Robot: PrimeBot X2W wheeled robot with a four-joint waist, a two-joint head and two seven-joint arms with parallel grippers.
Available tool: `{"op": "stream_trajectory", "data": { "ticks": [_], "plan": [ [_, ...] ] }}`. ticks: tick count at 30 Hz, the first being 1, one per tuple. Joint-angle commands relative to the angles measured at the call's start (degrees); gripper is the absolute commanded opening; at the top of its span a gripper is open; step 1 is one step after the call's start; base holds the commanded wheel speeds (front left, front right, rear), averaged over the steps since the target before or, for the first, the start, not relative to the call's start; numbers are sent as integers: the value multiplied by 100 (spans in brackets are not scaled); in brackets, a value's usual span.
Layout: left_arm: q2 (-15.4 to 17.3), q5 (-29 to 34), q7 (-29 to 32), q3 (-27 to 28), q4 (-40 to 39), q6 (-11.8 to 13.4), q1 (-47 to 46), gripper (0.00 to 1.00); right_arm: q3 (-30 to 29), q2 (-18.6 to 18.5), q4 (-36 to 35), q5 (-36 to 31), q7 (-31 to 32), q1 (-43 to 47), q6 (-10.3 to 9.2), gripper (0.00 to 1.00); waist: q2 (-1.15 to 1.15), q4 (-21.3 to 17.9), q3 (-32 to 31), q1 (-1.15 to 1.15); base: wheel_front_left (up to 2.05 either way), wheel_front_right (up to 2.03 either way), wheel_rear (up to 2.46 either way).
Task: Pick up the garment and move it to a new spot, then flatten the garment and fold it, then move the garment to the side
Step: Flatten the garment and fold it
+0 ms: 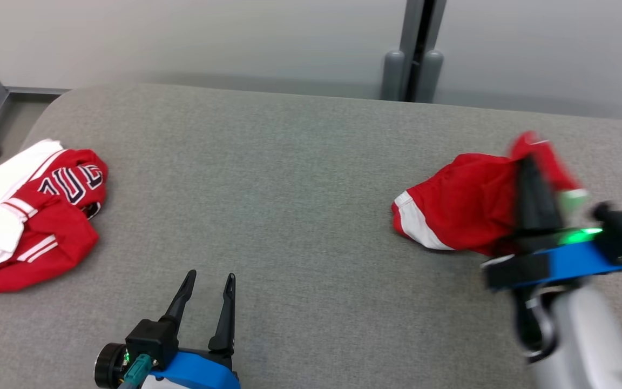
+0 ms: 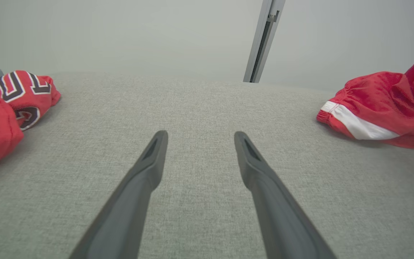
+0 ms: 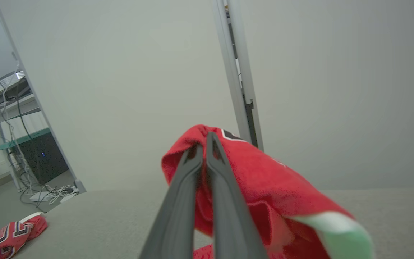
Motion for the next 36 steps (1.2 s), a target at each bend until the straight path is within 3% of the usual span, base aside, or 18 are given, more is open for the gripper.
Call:
{"op": "stream_trajectory", "data": {
  "ticks": [1, 6, 9, 10, 11, 12, 17, 20, 30, 36],
  "plan": [
    [-2, -14, -15, -17, 14, 2, -34, 100, 391, 14, 44, 158, -19, 83, 0, 0, 0, 75, 31, -1, 0, 0, 0],
    [-3, 0, -15, -26, 69, 5, -31, 100, 2289, 4, 149, 984, -21, -113, 0, 0, 0, 335, 62, -1, 0, 0, 0],
    [-3, -3, -15, -45, 112, 3, -39, 100, 3306, 12, 453, 1102, -11, -373, 0, 0, 0, 508, 79, -1, 0, 0, 0],
    [-2, -12, -15, -57, 123, 2, -36, 100, 3602, 5, 612, 1175, 59, -441, 0, 24, 0, 561, 86, -1, 0, 0, 0],
    [-4, -21, -15, -69, 131, 2, -42, 100, 3928, 1, 722, 1263, 88, -546, 0, 94, 0, 615, 104, -1, 0, 0, 0],
    [-4, -31, -15, -77, 136, 2, -51, 100, 4121, 5, 829, 1342, 81, -658, 0, 100, 0, 656, 117, -1, 0, 0, 0],
    [-3, -47, -15, -3, 128, 32, -16, 100, 4581, 4, 1114, 1732, 17, -900, 0, 100, 0, 682, 157, -1, 0, 0, 0],
    [-5, -38, -14, 63, 116, 54, 24, 100, 4458, 6, 1182, 1691, -18, -947, 0, 100, 0, 577, 178, -1, 0, 0, 0],
    [-2, -84, -15, 56, 43, 80, -169, 100, 2374, -204, 736, 597, -18, 4, 1, 100, 0, 243, 276, -1, 0, 0, 0],
    [-3, -56, -15, 54, -6, 64, -228, 100, 1710, -528, 446, 352, -19, 643, 0, 100, 0, 223, 355, -1, 0, 0, 0]
  ]
}}
